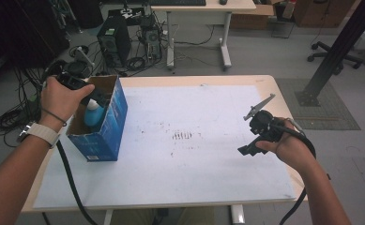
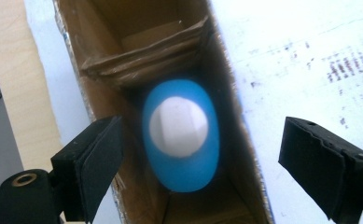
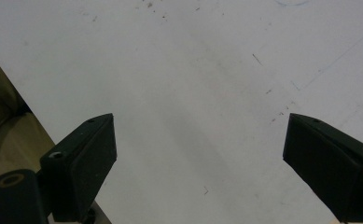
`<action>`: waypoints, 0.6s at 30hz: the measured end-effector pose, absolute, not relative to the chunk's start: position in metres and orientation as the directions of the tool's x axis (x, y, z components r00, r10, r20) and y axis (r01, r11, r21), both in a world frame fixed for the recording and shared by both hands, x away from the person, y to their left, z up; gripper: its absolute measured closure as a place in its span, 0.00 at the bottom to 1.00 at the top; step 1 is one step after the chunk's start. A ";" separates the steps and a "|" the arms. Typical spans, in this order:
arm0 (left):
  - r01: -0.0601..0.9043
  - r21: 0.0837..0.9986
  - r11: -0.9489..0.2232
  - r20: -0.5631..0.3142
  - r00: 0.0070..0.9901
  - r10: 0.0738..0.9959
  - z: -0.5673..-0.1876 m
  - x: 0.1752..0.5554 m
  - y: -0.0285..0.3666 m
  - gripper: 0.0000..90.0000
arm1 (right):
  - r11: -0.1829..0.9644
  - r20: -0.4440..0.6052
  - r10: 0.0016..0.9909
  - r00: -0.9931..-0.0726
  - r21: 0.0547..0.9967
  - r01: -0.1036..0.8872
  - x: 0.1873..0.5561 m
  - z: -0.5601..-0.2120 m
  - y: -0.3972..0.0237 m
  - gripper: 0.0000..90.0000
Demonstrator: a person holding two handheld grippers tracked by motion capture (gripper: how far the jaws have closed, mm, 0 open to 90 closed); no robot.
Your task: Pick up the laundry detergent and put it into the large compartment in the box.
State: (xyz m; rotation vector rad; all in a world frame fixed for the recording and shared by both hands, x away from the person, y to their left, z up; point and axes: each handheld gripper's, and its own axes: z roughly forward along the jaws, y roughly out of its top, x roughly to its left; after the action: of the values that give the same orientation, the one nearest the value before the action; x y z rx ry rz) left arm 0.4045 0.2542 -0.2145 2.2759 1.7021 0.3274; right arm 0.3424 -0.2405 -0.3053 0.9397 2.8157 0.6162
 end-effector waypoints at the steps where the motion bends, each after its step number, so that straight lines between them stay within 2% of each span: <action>1: 0.895 0.354 -0.271 0.015 0.284 0.959 -0.214 0.404 0.253 0.16 | 0.726 0.023 0.596 -0.803 0.411 0.551 0.342 -0.305 -0.240 0.11; 18: 0.864 0.370 -0.343 0.012 0.364 0.931 -0.195 0.403 0.230 0.15 | 0.725 0.023 0.598 -0.801 0.411 0.553 0.343 -0.303 -0.241 0.11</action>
State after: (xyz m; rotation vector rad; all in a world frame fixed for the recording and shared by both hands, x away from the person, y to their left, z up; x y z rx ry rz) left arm 0.4028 0.2305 -0.1948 2.3297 1.5861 0.3185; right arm 0.3432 -0.2413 -0.3031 0.9422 2.8133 0.6160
